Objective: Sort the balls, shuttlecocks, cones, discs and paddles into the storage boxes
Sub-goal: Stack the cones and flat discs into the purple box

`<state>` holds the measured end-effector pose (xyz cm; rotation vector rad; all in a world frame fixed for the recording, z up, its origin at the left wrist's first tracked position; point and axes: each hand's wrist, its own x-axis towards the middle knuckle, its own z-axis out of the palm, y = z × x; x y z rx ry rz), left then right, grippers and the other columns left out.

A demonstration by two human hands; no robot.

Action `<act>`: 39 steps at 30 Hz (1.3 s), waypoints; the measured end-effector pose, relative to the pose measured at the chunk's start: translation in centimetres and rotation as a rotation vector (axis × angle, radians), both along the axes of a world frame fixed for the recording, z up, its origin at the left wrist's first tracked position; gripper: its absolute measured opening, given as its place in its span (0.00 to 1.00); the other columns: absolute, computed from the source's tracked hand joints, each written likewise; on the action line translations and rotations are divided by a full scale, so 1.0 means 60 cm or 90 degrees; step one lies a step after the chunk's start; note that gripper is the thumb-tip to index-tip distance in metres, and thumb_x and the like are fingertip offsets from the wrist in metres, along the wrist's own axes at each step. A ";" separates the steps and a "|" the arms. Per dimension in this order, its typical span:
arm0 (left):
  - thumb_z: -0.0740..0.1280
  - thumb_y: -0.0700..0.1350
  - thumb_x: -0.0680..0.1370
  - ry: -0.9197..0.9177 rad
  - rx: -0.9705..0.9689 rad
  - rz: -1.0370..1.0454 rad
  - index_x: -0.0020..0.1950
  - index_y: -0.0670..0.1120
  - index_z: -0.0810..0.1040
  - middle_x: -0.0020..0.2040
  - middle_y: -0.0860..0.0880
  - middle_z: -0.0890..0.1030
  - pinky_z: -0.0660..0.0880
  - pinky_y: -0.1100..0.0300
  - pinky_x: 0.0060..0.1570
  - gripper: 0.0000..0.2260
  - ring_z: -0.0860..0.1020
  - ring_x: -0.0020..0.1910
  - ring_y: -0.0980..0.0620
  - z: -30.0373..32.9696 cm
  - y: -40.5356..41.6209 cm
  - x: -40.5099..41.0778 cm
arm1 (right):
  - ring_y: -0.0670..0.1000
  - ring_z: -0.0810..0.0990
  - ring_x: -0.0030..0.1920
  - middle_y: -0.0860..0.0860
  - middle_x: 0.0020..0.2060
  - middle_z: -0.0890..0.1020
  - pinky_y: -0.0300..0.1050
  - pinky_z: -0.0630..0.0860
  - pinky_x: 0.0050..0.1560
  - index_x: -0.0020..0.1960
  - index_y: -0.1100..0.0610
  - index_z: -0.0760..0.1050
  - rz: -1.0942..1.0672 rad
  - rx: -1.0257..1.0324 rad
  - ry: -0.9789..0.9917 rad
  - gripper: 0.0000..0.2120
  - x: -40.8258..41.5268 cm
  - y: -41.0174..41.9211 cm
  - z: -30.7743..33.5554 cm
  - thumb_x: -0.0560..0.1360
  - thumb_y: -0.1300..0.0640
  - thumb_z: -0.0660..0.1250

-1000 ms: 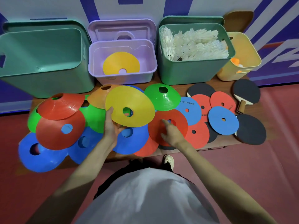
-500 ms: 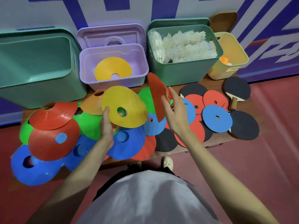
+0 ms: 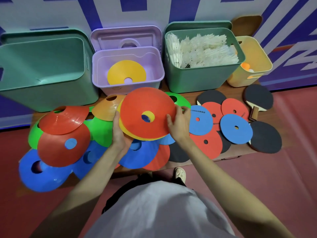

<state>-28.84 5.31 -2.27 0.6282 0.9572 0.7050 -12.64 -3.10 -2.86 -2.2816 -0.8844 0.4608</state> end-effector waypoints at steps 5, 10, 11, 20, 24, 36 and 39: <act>0.51 0.63 0.81 -0.015 -0.015 0.013 0.65 0.49 0.76 0.61 0.45 0.81 0.74 0.45 0.62 0.25 0.78 0.61 0.44 0.008 0.007 0.003 | 0.61 0.74 0.61 0.61 0.61 0.76 0.47 0.67 0.58 0.68 0.65 0.65 0.152 -0.021 0.082 0.22 0.000 0.003 0.002 0.77 0.61 0.64; 0.50 0.63 0.81 0.012 -0.020 0.042 0.64 0.52 0.76 0.59 0.48 0.82 0.76 0.47 0.58 0.24 0.79 0.58 0.46 0.010 0.022 -0.008 | 0.61 0.79 0.49 0.61 0.49 0.81 0.48 0.73 0.50 0.65 0.63 0.71 0.225 -0.047 0.081 0.16 0.018 0.024 -0.014 0.80 0.57 0.60; 0.50 0.64 0.80 0.015 -0.022 0.048 0.64 0.51 0.76 0.59 0.47 0.82 0.76 0.46 0.59 0.24 0.79 0.58 0.44 0.008 0.027 -0.012 | 0.60 0.79 0.47 0.62 0.50 0.80 0.48 0.73 0.49 0.66 0.63 0.71 0.221 -0.057 0.067 0.16 0.025 0.032 -0.019 0.80 0.58 0.58; 0.50 0.60 0.82 0.041 0.028 0.069 0.55 0.54 0.79 0.45 0.52 0.85 0.79 0.51 0.49 0.20 0.83 0.43 0.51 0.017 0.060 -0.029 | 0.56 0.55 0.76 0.59 0.77 0.51 0.45 0.60 0.72 0.77 0.62 0.50 0.235 -0.224 0.057 0.39 0.104 0.103 -0.060 0.70 0.68 0.63; 0.50 0.63 0.81 0.052 0.029 0.035 0.57 0.53 0.78 0.44 0.51 0.86 0.79 0.52 0.49 0.22 0.84 0.42 0.52 0.019 0.065 -0.042 | 0.59 0.62 0.72 0.62 0.73 0.57 0.43 0.62 0.70 0.77 0.63 0.52 0.262 -0.260 0.050 0.39 0.106 0.107 -0.079 0.71 0.66 0.67; 0.57 0.67 0.77 0.074 0.049 0.013 0.65 0.51 0.77 0.60 0.49 0.81 0.73 0.45 0.64 0.26 0.79 0.60 0.49 0.019 0.073 -0.061 | 0.62 0.69 0.58 0.61 0.56 0.68 0.51 0.70 0.58 0.67 0.61 0.64 0.078 -0.169 -0.141 0.50 0.057 0.045 -0.022 0.54 0.38 0.79; 0.59 0.66 0.76 0.085 0.054 0.030 0.66 0.51 0.76 0.61 0.49 0.81 0.74 0.45 0.63 0.27 0.78 0.61 0.49 0.017 0.084 -0.064 | 0.58 0.71 0.56 0.56 0.53 0.67 0.46 0.71 0.53 0.66 0.56 0.66 0.014 -0.013 -0.090 0.42 0.037 0.032 0.013 0.59 0.37 0.74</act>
